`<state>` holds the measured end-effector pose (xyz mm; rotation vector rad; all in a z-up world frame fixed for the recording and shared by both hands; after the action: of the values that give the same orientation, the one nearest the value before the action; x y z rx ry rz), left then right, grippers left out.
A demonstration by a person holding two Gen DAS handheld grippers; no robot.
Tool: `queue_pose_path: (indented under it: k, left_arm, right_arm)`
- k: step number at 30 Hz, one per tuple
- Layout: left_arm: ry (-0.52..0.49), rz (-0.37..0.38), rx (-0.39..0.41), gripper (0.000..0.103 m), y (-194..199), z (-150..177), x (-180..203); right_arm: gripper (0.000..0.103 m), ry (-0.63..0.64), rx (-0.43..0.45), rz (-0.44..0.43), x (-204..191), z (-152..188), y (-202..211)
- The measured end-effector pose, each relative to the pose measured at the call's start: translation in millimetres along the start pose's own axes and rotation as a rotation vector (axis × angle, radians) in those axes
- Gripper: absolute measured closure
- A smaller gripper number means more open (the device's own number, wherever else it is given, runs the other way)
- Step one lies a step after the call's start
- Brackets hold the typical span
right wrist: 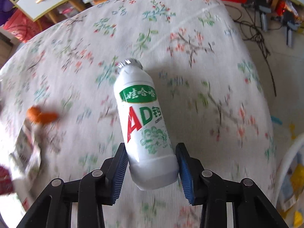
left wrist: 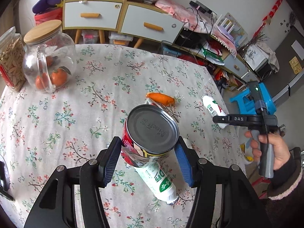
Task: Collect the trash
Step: 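Carry the can and bottle over the bin and open both tools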
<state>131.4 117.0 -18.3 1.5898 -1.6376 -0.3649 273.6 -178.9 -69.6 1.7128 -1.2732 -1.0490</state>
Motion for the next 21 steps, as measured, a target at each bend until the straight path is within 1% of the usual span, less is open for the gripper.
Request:
queue_pose_path:
  k: [2,3,7,12,15,18,20,21]
  left_arm:
    - [0.008,0.010,-0.004,0.043,-1,1,4]
    - [0.006,0.014,-0.006,0.043,-1,2,6]
    - [-0.001,0.044,-0.007,0.043,0,3,16]
    - [0.017,0.060,-0.004,0.043,9,10,24]
    - [0.012,0.078,0.003,0.043,15,12,31]
    - [0.004,0.086,0.018,0.043,22,16,39]
    - [0.008,0.091,0.027,0.043,26,20,43]
    - [0.004,0.093,0.033,0.043,27,21,47]
  right_arm:
    - [0.060,-0.008,0.005,-0.012,5,10,15]
    - [0.062,-0.009,0.007,-0.017,7,12,20]
    - [0.062,-0.011,0.014,-0.030,16,32,43]
    - [0.062,-0.032,0.023,-0.041,27,52,64]
    - [0.062,-0.050,0.055,-0.069,34,61,79]
    - [0.062,-0.093,0.096,-0.123,44,76,86]
    - [0.062,-0.117,0.049,-0.117,50,84,82]
    - [0.062,-0.110,0.050,-0.122,50,86,83]
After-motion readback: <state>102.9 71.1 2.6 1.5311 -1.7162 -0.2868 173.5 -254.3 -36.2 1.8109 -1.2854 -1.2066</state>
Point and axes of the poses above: each gripper's, at about its wrist camera, not at the fingertips, and y roughly against the way its jaws point, x to its right, z to its underside, the point moved 3 cm from there along -y, roughly the way its jaws point, and after that the axes turned 13 degrees about x, right-handed, at the moved point
